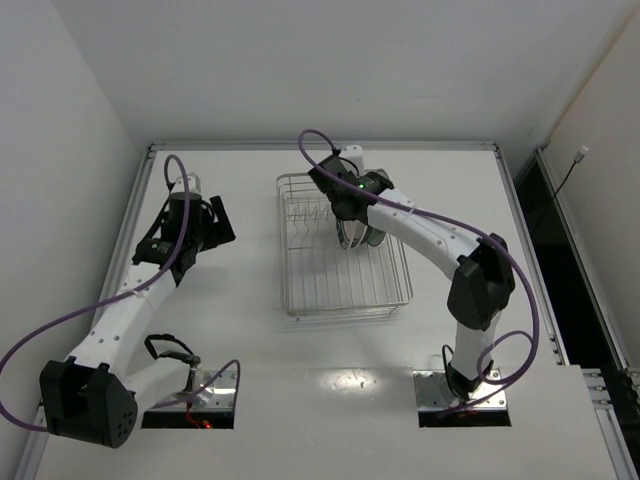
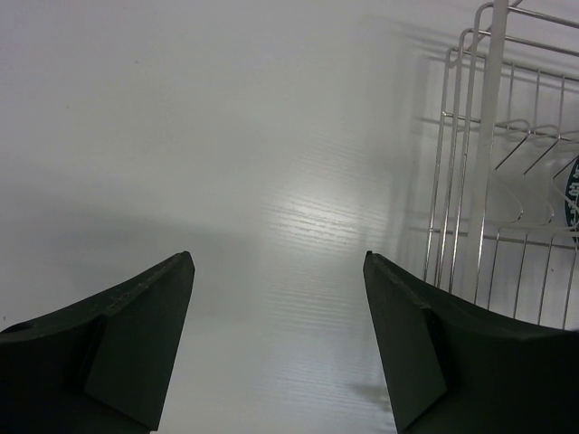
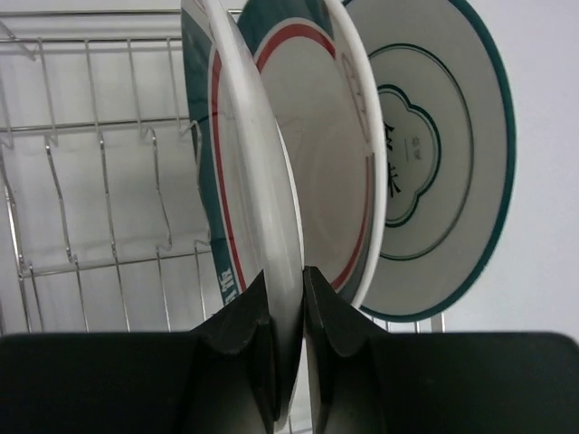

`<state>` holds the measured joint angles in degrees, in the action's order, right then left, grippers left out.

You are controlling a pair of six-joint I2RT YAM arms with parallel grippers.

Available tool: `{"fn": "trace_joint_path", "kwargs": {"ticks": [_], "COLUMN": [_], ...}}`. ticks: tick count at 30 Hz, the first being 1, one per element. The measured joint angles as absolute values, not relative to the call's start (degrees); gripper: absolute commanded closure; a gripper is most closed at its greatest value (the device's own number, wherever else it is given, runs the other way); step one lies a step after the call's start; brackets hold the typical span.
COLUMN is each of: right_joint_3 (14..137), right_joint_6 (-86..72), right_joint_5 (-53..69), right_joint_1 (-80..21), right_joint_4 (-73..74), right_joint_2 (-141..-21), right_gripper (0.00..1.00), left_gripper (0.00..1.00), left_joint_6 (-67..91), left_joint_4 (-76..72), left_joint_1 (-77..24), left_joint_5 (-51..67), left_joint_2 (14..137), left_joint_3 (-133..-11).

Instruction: Load the plates into the dish rack

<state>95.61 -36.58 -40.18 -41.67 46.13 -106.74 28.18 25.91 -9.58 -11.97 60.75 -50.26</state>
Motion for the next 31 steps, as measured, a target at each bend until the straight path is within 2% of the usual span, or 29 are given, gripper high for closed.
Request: {"fn": "trace_joint_path", "kwargs": {"ticks": [5, 10, 14, 15, 17, 18, 22, 23, 31], "right_joint_3": [93.36, 89.43, 88.38, 88.29, 88.25, 88.16, 87.99, 87.99, 81.19], "right_joint_6": [-35.14, -34.13, -33.85, -33.71, -33.32, -33.01, -30.70, -30.17, -27.24], "right_joint_5": [-37.23, -35.92, -35.51, -35.48, -35.33, -35.16, -32.47, -31.92, -28.23], "right_joint_1": [-41.50, -41.25, -40.66, -40.60, -40.47, -40.47, -40.47, -40.47, -40.47], "right_joint_4": [41.50, 39.57, 39.44, 39.44, 39.33, 39.16, 38.13, 37.74, 34.57], "right_joint_2": [-106.24, -103.55, -99.98, -98.72, -95.88, -94.30, -86.94, -85.45, -74.74], "right_gripper": [0.73, 0.73, 0.62, 0.53, 0.42, 0.31, 0.05, 0.02, 0.00], "left_gripper": [0.27, 0.27, 0.27, 0.27, 0.27, 0.27, 0.27, 0.27, 0.27], "left_joint_6": [27.57, 27.42, 27.42, 27.42, 27.42, 27.42, 27.40, 27.40, 27.40], "left_joint_4": [25.52, 25.47, 25.17, 25.17, 25.15, 25.15, 25.12, 25.12, 25.12], "left_joint_1": [-9.58, -9.58, -9.58, -9.58, -9.58, -9.58, -9.58, -9.58, -9.58], "left_joint_5": [-11.14, -10.68, -10.28, -10.28, -10.24, -10.24, -10.13, -10.09, -10.13], "left_joint_2": [61.58, 62.17, 62.57, 62.67, 62.78, 62.81, 62.81, 62.81, 62.78], "left_joint_3": [-50.26, -50.26, -50.26, -50.26, -50.26, -50.26, -50.26, -50.26, -50.26]}}
